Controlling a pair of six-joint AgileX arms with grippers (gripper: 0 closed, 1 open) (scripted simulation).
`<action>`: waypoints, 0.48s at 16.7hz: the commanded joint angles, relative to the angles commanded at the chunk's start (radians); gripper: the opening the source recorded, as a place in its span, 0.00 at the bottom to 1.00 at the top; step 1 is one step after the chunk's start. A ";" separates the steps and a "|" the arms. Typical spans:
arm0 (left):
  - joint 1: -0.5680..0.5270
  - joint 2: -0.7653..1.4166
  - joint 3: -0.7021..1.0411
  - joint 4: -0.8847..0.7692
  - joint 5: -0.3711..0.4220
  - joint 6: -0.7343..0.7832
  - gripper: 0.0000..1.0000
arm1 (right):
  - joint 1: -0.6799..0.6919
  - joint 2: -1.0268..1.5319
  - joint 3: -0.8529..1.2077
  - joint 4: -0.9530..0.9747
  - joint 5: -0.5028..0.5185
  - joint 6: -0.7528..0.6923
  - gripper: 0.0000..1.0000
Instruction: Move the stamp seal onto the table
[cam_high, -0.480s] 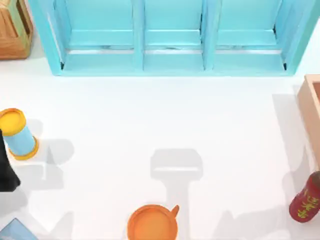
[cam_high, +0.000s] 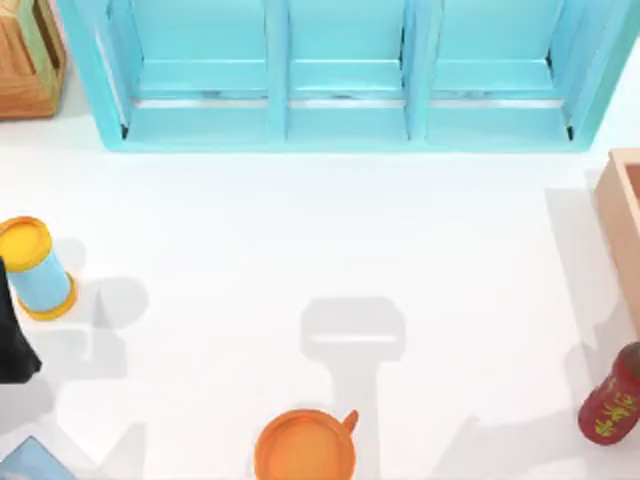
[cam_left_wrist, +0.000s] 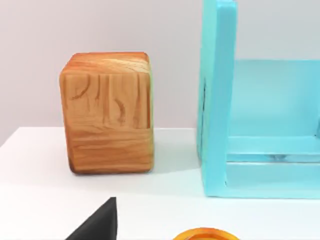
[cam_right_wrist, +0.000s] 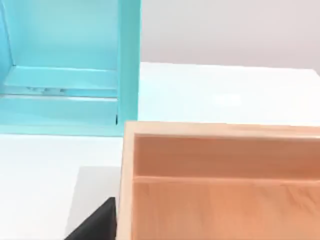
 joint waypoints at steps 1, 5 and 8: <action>0.000 0.000 0.000 0.000 0.000 0.000 1.00 | -0.018 0.075 0.067 -0.064 0.000 -0.018 1.00; 0.000 0.000 0.000 0.000 0.000 0.000 1.00 | -0.098 0.475 0.364 -0.366 -0.002 -0.096 1.00; 0.000 0.000 0.000 0.000 0.000 0.000 1.00 | -0.161 0.808 0.581 -0.597 -0.004 -0.155 1.00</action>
